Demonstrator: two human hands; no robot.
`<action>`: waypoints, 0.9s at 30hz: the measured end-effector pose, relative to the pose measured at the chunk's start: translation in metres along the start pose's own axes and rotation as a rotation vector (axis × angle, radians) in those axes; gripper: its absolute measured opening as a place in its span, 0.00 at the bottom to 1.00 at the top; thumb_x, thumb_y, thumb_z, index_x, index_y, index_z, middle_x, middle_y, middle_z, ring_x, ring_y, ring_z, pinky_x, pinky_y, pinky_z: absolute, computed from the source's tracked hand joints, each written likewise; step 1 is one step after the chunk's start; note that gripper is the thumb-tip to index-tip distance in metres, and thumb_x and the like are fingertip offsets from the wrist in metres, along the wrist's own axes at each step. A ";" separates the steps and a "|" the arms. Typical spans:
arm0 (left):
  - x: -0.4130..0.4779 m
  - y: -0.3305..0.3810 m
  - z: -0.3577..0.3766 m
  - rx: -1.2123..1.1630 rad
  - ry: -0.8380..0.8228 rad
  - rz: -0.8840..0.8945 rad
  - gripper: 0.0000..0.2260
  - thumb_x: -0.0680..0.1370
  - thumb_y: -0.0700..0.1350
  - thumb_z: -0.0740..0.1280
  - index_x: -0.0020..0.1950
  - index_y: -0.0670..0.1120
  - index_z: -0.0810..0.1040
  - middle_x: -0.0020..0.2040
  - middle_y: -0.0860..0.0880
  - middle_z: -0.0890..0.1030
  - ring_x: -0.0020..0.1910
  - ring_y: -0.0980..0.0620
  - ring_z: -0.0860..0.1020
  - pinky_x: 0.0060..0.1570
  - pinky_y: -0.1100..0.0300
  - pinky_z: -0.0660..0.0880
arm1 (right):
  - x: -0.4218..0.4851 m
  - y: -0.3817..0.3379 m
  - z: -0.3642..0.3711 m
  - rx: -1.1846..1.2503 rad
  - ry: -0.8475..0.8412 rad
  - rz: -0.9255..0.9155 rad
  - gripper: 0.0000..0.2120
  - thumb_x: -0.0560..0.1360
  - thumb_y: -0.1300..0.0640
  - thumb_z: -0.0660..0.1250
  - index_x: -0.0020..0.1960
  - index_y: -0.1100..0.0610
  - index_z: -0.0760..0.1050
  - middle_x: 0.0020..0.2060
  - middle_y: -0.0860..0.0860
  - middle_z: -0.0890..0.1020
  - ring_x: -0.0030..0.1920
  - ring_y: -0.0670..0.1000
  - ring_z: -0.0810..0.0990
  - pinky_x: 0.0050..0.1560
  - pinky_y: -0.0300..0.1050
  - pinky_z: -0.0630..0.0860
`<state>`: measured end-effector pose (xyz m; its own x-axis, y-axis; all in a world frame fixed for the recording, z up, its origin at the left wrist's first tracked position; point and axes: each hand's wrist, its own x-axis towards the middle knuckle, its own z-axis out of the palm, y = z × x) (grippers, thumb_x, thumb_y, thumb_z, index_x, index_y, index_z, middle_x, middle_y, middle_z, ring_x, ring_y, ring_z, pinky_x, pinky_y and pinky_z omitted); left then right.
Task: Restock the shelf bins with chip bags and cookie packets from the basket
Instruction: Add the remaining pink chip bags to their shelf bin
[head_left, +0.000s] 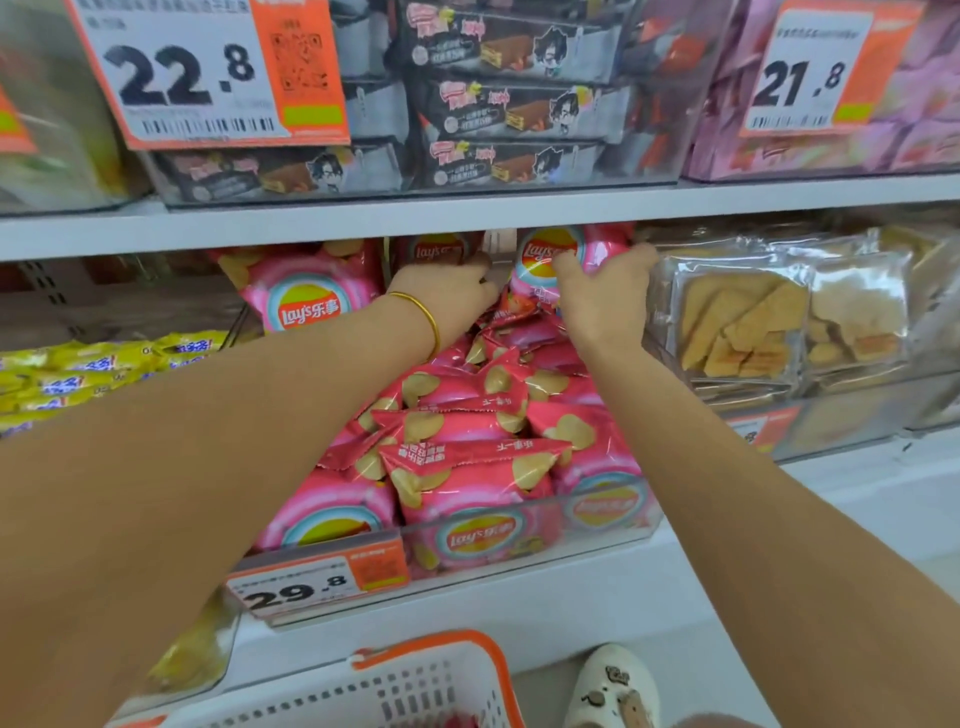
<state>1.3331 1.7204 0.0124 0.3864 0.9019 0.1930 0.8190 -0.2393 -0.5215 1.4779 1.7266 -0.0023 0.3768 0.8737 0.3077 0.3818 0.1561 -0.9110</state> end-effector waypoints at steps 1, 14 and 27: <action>0.000 0.001 0.000 0.000 0.004 -0.009 0.16 0.80 0.36 0.56 0.67 0.43 0.67 0.67 0.43 0.65 0.58 0.41 0.73 0.35 0.52 0.68 | -0.001 0.002 0.001 0.033 0.027 -0.011 0.26 0.76 0.52 0.65 0.65 0.66 0.59 0.64 0.61 0.70 0.61 0.61 0.73 0.57 0.45 0.66; -0.002 -0.004 0.011 -0.018 0.027 -0.022 0.15 0.78 0.36 0.59 0.65 0.43 0.67 0.66 0.42 0.65 0.54 0.41 0.74 0.33 0.55 0.66 | 0.009 0.008 0.012 0.029 -0.055 -0.073 0.14 0.78 0.55 0.62 0.56 0.62 0.62 0.57 0.59 0.72 0.53 0.54 0.71 0.56 0.46 0.68; -0.001 -0.005 0.014 -0.070 0.005 -0.060 0.13 0.77 0.34 0.59 0.61 0.41 0.70 0.69 0.42 0.61 0.54 0.41 0.73 0.34 0.54 0.67 | 0.038 -0.002 0.021 -0.464 -0.282 -0.240 0.09 0.77 0.65 0.60 0.54 0.68 0.73 0.53 0.65 0.78 0.54 0.62 0.77 0.54 0.51 0.74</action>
<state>1.3230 1.7259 0.0036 0.3379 0.9137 0.2258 0.8682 -0.2100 -0.4495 1.4736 1.7690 0.0051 0.0200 0.9374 0.3478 0.7815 0.2023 -0.5902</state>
